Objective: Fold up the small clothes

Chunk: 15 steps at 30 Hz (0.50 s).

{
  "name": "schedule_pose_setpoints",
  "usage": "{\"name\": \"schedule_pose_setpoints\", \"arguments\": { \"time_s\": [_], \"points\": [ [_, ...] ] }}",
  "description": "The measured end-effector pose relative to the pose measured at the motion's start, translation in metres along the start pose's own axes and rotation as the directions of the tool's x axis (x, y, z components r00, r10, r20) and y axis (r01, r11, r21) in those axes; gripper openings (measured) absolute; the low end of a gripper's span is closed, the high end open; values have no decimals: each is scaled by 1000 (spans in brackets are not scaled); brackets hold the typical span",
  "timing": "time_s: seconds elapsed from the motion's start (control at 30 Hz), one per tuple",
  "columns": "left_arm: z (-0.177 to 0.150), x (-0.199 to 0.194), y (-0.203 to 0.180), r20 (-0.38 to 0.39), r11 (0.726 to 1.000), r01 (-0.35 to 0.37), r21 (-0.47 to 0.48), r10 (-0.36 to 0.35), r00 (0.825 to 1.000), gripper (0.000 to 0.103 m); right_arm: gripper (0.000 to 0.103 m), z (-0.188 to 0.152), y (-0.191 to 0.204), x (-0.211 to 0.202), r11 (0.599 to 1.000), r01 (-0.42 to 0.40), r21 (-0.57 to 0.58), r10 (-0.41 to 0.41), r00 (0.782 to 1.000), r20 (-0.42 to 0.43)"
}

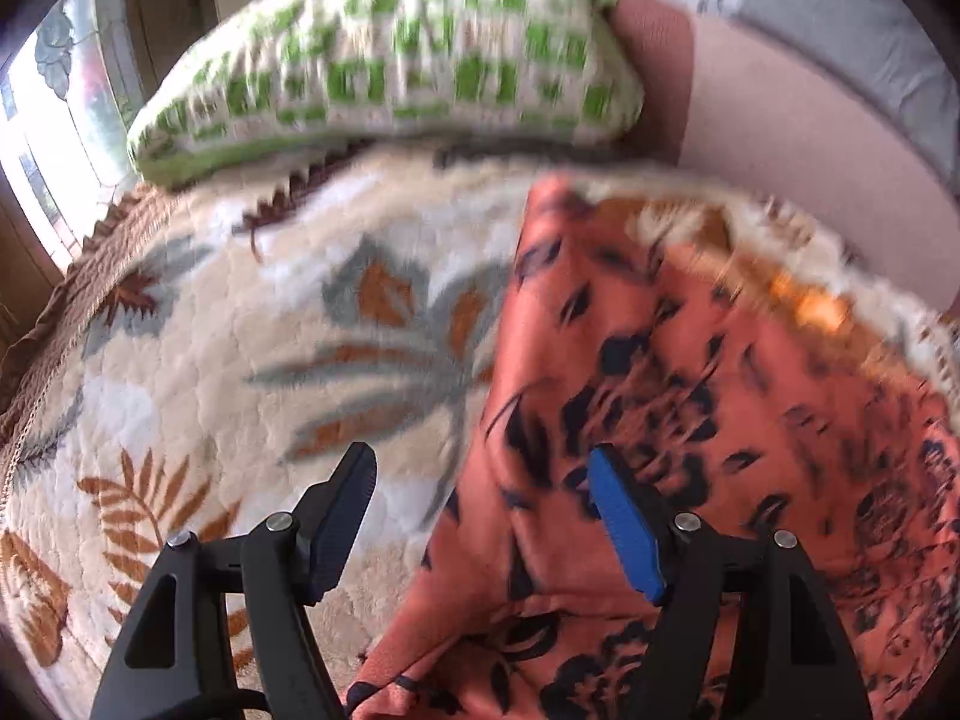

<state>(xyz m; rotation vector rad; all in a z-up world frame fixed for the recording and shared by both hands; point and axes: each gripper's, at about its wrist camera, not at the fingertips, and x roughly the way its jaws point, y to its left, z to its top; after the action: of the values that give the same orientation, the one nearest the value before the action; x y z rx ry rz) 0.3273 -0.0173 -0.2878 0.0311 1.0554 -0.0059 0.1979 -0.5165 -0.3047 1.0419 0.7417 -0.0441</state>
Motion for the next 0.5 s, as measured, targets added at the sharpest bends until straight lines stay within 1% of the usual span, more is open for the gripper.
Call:
{"name": "schedule_pose_setpoints", "arguments": {
  "time_s": [0.03,0.07,0.1,0.13,0.17,0.2,0.27,0.33,0.37,0.43,0.47,0.5],
  "points": [
    [-1,2,4,-5,999,29,-25,-29,1000,75,61,1,-12,10,997,80,21,-80,996,-31],
    [0,1,8,-9,998,44,-50,-45,999,75,58,1,-22,16,988,150,23,-149,988,-42],
    [3,0,11,-16,997,49,-61,-50,999,75,53,4,-34,21,976,216,22,-215,976,-41],
    [4,-2,13,-6,998,35,-58,-36,999,75,29,7,-41,22,972,234,26,-233,972,-44],
    [5,-4,14,4,999,12,-53,-12,1000,75,25,7,-47,19,978,206,41,-204,978,-44],
    [5,-5,15,10,999,3,-52,-2,1000,75,25,6,-46,13,979,200,44,-198,980,-30],
    [6,-7,17,16,997,24,-69,-23,1000,75,26,8,-31,5,971,237,-17,-237,971,19],
    [6,-13,16,44,997,41,-66,-38,998,75,29,9,-11,-4,969,234,-86,-226,970,93],
    [6,-17,14,63,997,50,-53,-47,997,75,29,11,-2,-3,965,235,-120,-223,969,107],
    [5,-20,8,83,998,61,-23,-59,995,75,29,18,11,8,952,255,-167,-244,966,87],
    [4,-20,4,84,998,61,-9,-60,995,75,29,21,12,19,944,280,-174,-273,960,66],
    [4,-18,1,77,999,51,4,-52,996,75,28,27,8,31,926,331,-179,-328,943,45]
  ]
}}
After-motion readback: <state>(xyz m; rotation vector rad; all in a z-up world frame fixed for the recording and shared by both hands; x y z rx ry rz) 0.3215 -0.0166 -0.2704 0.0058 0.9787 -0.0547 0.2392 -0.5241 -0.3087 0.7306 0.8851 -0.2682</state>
